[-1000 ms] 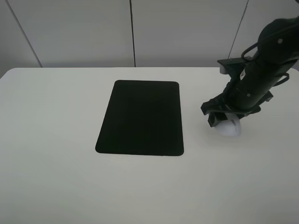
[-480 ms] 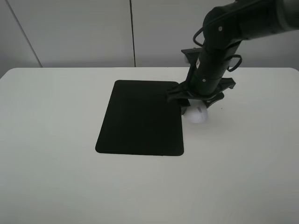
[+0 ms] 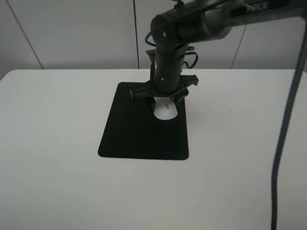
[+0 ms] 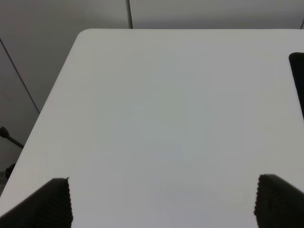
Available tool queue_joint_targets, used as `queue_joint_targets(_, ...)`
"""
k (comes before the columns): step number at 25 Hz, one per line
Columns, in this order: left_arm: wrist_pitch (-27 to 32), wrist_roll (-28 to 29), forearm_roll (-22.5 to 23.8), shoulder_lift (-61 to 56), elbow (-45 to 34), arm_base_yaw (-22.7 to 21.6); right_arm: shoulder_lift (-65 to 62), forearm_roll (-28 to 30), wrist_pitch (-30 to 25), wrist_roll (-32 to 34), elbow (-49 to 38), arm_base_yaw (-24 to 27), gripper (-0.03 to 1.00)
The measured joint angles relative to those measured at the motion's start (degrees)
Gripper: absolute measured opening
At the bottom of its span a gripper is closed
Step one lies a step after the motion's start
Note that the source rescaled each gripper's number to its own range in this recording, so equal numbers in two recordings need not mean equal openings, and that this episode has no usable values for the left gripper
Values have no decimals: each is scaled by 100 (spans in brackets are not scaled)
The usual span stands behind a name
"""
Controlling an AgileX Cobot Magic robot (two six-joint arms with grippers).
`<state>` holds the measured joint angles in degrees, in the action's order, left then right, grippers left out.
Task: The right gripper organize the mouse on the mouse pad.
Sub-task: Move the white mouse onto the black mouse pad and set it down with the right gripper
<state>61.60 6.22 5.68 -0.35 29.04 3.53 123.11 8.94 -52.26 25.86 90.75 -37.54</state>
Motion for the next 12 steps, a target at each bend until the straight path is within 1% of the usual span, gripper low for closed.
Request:
queue_joint_targets(1, 0, 0, 0, 0, 0, 0, 227, -7, -79, 75, 287, -50, 0)
queue_joint_targets(4, 0, 0, 0, 0, 0, 0, 524, -6, -124, 320, 698, -124, 0)
queue_joint_targets(7, 0, 0, 0, 0, 0, 0, 747, 22, -126, 677, 948, -146, 0)
queue_joint_targets(12, 0, 0, 0, 0, 0, 0, 992, 116, -113, 984, 1195, -146, 0)
